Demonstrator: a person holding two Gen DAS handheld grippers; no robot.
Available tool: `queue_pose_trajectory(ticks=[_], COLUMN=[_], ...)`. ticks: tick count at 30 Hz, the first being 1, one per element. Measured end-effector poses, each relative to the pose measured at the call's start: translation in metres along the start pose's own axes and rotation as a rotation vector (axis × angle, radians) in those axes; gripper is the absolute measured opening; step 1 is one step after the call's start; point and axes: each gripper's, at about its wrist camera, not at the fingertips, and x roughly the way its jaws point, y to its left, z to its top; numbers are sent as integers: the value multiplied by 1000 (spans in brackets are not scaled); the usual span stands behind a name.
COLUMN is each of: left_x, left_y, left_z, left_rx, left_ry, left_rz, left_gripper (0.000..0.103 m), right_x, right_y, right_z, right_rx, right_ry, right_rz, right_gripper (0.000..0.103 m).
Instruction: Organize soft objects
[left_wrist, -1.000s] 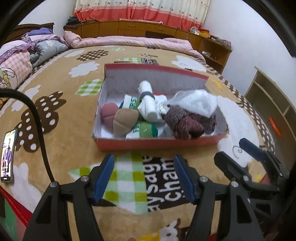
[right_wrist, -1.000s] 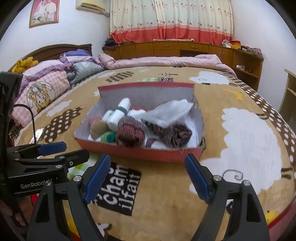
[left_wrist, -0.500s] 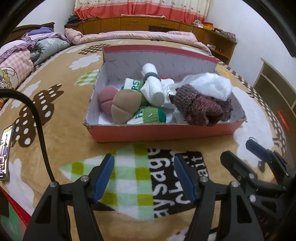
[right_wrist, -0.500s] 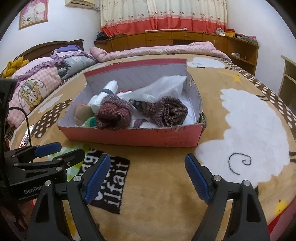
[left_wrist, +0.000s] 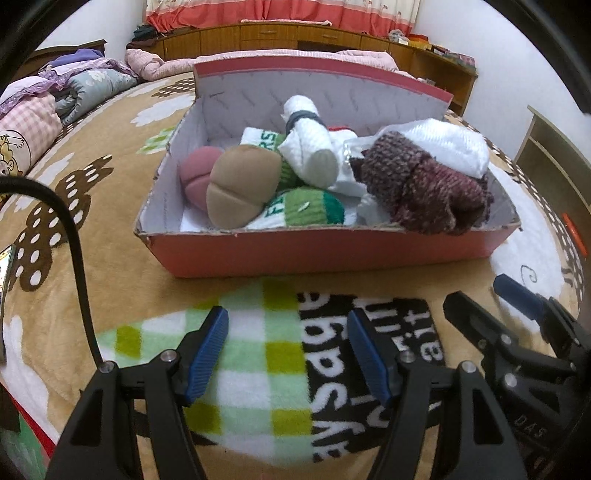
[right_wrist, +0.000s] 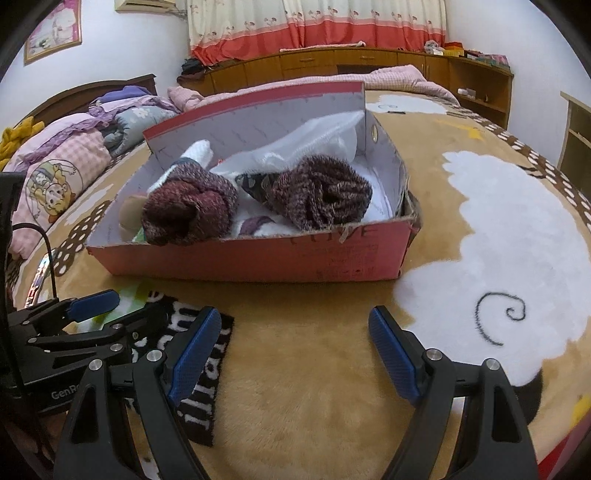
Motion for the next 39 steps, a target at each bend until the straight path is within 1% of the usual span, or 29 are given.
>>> queue_pose_trajectory(ticks=[9, 29, 39], left_x=[6, 9, 11], left_y=[4, 4, 2], left_z=[3, 1, 1], left_rx=[-4, -16, -19], left_ry=[-7, 1, 0], left_rz=[4, 6, 18], left_gripper=[72, 73, 74], right_x=[6, 8, 8], right_y=[-1, -1, -1], right_z=[-3, -4, -4], right_rx=[9, 7, 5], right_ry=[15, 15, 16], right_rz=[0, -4, -5], right_gripper=[84, 84, 84])
